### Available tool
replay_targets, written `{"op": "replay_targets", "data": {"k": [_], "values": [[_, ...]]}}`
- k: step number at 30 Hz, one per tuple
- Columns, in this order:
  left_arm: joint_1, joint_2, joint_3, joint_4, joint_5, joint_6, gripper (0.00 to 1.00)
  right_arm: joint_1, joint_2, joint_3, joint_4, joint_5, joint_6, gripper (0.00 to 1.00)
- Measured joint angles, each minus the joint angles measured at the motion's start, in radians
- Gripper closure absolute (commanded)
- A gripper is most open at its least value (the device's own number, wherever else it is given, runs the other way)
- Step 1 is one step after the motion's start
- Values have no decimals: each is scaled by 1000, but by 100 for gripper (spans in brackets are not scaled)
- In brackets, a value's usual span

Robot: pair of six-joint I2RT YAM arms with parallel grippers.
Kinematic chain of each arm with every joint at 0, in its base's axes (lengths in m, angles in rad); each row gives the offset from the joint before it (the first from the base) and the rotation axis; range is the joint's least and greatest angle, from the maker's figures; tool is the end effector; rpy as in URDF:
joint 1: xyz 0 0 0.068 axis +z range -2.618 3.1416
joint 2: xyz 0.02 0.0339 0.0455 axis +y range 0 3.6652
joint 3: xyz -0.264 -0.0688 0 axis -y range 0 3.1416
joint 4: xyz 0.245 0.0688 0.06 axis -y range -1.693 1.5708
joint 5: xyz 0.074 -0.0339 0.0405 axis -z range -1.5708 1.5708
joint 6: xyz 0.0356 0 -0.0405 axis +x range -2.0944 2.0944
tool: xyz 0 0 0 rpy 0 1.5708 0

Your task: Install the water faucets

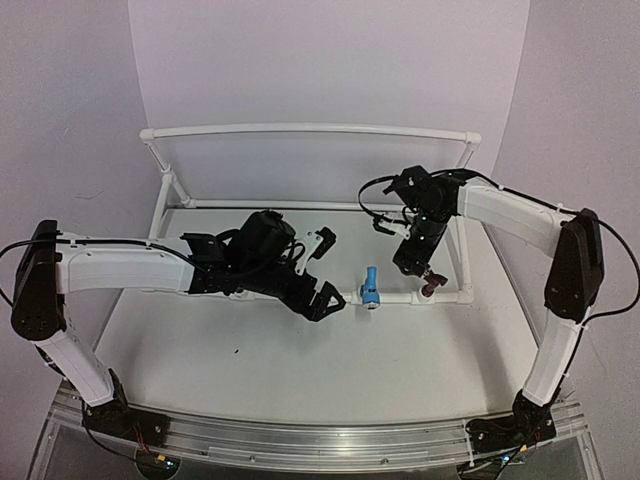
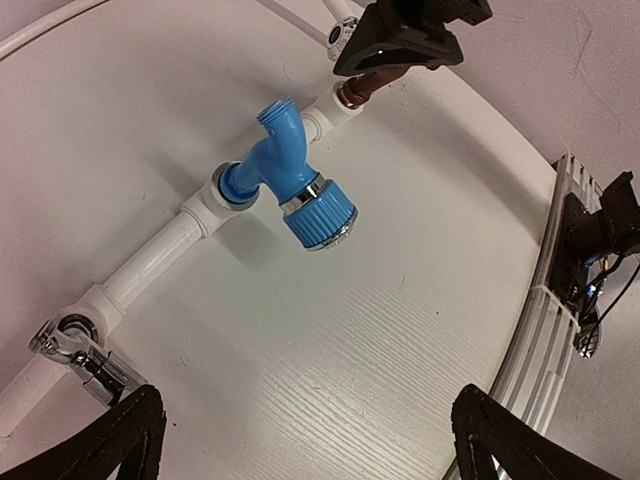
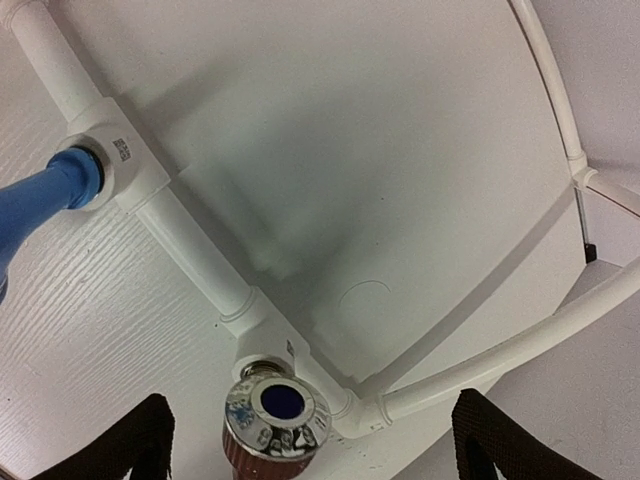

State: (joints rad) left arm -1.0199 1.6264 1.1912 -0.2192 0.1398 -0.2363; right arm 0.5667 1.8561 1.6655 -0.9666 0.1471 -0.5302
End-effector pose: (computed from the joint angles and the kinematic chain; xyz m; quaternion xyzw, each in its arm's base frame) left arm 0.1888 -0.3168 0.2617 0.3702 0.8151 -0.3100 0.3202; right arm 0.3319 0.2050 0.2793 -0.4960 0.8408 -0.0682 0.2060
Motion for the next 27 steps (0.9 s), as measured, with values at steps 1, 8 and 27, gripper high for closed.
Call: {"op": "replay_targets", "data": {"k": [1, 8, 27], "values": [[0, 0, 0, 0, 0, 0, 0, 3, 14, 3, 0, 3, 1, 8], [0, 0, 0, 0, 0, 0, 0, 5, 87, 29, 3, 71, 18, 14], [0, -1, -17, 2, -3, 0, 0, -84, 105, 80, 7, 203, 26, 17]]}}
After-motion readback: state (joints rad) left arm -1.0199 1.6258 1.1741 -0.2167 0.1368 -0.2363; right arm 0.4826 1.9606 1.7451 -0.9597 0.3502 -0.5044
